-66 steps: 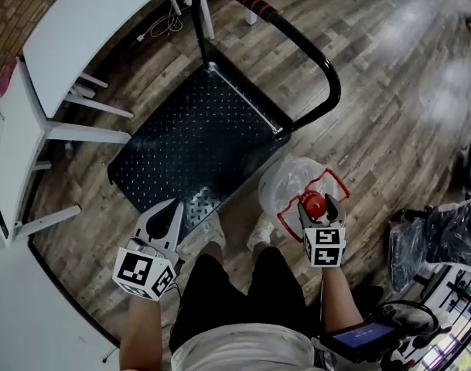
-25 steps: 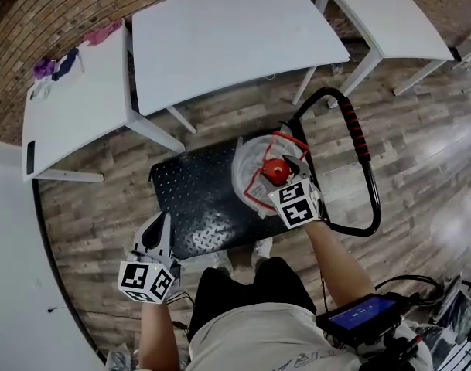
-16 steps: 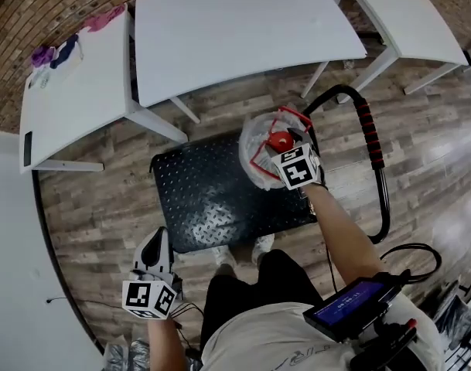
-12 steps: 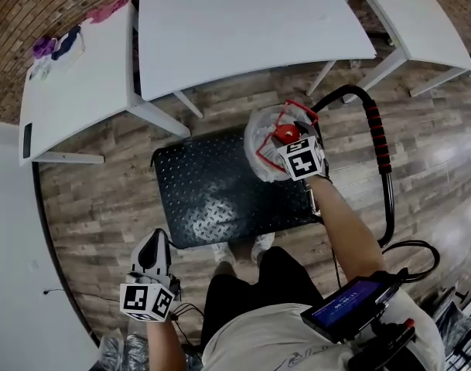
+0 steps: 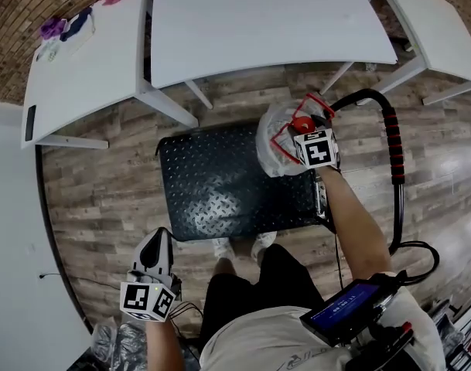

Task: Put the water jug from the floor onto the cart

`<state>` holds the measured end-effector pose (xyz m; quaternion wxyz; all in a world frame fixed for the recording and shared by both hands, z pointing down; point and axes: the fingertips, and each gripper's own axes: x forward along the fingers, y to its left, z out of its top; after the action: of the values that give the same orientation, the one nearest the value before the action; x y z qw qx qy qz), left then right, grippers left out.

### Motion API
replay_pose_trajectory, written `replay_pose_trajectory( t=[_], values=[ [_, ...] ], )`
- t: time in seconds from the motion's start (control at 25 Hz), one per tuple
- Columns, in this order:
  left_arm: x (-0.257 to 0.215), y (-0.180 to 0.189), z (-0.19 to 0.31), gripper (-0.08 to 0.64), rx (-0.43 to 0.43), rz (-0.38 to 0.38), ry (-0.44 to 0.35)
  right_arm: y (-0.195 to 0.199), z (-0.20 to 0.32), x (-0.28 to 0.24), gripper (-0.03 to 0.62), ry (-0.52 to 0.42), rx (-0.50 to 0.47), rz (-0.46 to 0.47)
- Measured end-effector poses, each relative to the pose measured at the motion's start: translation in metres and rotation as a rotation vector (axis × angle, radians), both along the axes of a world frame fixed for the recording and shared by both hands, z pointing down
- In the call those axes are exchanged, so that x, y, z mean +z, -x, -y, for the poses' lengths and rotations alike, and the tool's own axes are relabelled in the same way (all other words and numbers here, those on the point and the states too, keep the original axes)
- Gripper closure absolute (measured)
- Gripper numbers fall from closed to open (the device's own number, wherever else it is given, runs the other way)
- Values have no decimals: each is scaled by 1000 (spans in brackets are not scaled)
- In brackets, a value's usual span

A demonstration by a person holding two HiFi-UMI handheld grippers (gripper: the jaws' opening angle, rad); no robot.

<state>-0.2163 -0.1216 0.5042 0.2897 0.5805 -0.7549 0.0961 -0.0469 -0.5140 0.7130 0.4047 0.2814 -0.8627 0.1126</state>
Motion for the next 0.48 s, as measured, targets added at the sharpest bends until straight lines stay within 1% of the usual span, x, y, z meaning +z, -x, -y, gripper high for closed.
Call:
replay_pose_trajectory(
  t=[0.16, 0.36, 0.4, 0.48],
  values=[
    [-2, 4, 1, 560, -6, -8, 4, 2, 7, -2, 281, -1, 21, 19],
    [-5, 9, 8, 560, 5, -24, 16, 2, 5, -4, 279, 22, 25, 20],
    [-6, 8, 11, 560, 13, -27, 15, 2, 5, -9, 279, 14, 25, 44],
    [-8, 6, 17, 560, 45, -29, 8, 5, 4, -34, 279, -11, 21, 134]
  ],
)
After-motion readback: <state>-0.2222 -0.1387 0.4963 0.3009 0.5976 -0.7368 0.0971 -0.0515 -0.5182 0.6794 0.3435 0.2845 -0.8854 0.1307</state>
